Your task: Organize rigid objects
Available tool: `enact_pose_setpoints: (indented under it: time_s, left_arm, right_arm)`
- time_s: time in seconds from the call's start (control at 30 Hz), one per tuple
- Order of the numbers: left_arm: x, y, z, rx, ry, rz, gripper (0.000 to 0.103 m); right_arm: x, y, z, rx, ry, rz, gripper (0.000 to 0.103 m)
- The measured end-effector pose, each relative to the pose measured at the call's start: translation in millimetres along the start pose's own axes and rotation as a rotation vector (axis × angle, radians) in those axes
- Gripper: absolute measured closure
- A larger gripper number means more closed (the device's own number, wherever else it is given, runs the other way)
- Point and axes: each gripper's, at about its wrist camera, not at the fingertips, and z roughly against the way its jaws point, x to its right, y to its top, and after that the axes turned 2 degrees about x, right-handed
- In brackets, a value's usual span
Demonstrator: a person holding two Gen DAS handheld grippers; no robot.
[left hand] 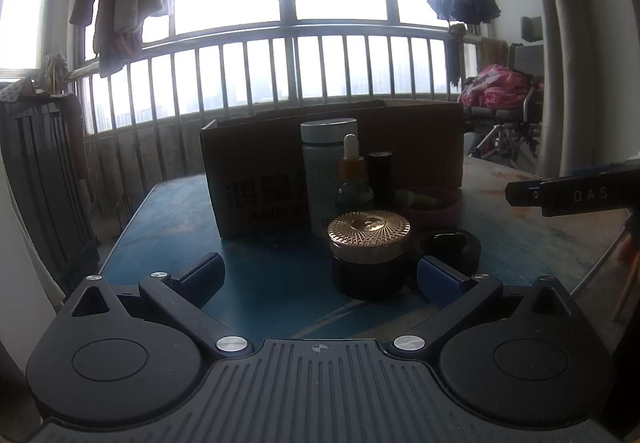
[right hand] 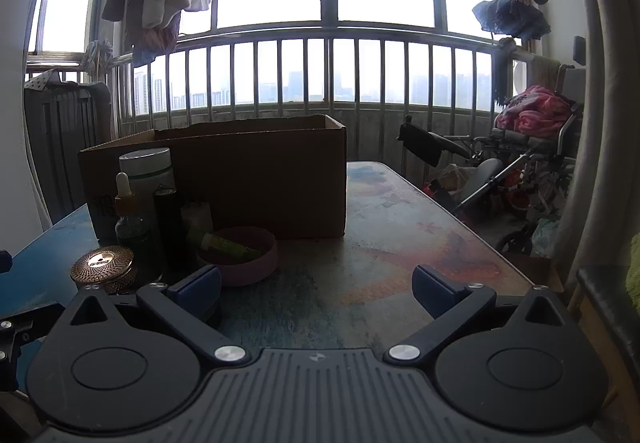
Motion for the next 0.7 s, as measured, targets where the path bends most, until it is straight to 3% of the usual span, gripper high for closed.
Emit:
enact_pose_setpoints:
  time_s: [0.7]
  left_arm:
    - [-1.0, -1.1, -0.7, -0.005, 0.001, 0.001, 0.0]
  right_arm:
    - [-0.3, -0.7, -2.1, -0.004, 0.009, -0.003, 0.0]
